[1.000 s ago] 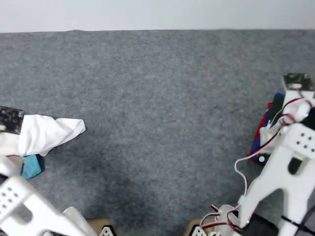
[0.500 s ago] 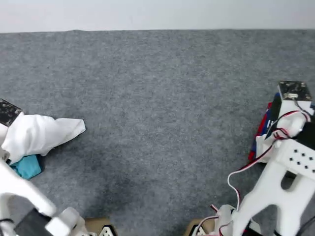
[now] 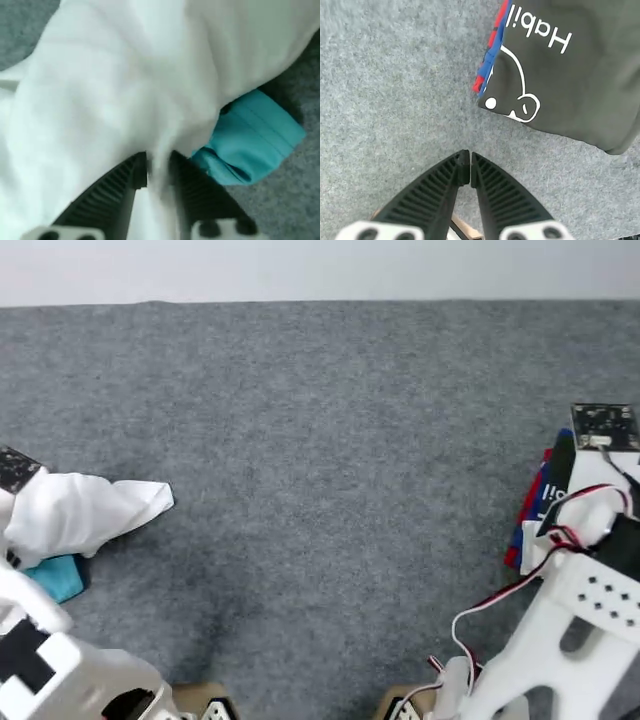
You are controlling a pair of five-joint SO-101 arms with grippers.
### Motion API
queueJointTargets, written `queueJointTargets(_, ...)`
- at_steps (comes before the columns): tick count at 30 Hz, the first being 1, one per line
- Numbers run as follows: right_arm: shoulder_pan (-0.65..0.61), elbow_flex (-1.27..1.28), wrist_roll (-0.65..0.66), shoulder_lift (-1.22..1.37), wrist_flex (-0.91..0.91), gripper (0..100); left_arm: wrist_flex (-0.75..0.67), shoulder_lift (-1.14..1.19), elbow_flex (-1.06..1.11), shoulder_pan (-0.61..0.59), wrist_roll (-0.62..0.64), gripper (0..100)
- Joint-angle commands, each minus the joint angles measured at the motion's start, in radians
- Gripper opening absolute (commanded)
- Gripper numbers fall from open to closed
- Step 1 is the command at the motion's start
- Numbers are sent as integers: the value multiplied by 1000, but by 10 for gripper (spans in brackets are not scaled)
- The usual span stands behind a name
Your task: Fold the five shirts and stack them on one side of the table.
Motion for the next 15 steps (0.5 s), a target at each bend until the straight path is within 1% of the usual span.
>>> queueJointTargets(1, -16, -3, -12, -22, 41, 9, 29, -77, -61, 35, 17, 4)
queueJointTargets(4, -16, -3, -14, -22, 41, 9, 80, -199, -90, 77, 17, 4)
queueJointTargets(7, -16, -3, -14, -22, 41, 9, 109, -368, -96, 143, 31, 4)
queueJointTargets(9, -16, -3, -14, -22, 41, 9, 103, -488, -96, 198, 126, 4)
queueJointTargets(12, -18, -3, -14, -22, 41, 9, 57, -651, -96, 292, 336, 5)
queueJointTargets(15, -19, -3, -14, -24, 41, 9, 12, -784, -94, 402, 486, 5)
